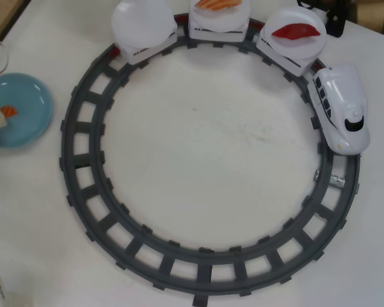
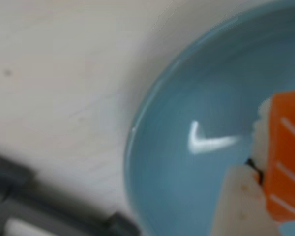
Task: Pick up the sushi from the Shinkansen and put it on the blue dish
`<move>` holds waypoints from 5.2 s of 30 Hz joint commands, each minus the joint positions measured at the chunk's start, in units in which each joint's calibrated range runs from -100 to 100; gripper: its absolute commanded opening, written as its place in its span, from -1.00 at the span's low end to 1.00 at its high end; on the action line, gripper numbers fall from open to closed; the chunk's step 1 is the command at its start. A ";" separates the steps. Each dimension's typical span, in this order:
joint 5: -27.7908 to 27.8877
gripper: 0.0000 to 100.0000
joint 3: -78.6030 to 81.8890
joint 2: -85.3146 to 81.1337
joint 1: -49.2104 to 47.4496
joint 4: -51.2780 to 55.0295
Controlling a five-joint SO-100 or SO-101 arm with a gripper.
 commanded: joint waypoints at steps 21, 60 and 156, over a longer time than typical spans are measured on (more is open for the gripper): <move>0.03 -0.15 -2.55 1.23 0.20 -2.22; -6.14 -0.42 34.24 -40.00 6.27 7.89; -12.26 -0.94 140.92 -112.83 8.12 -33.98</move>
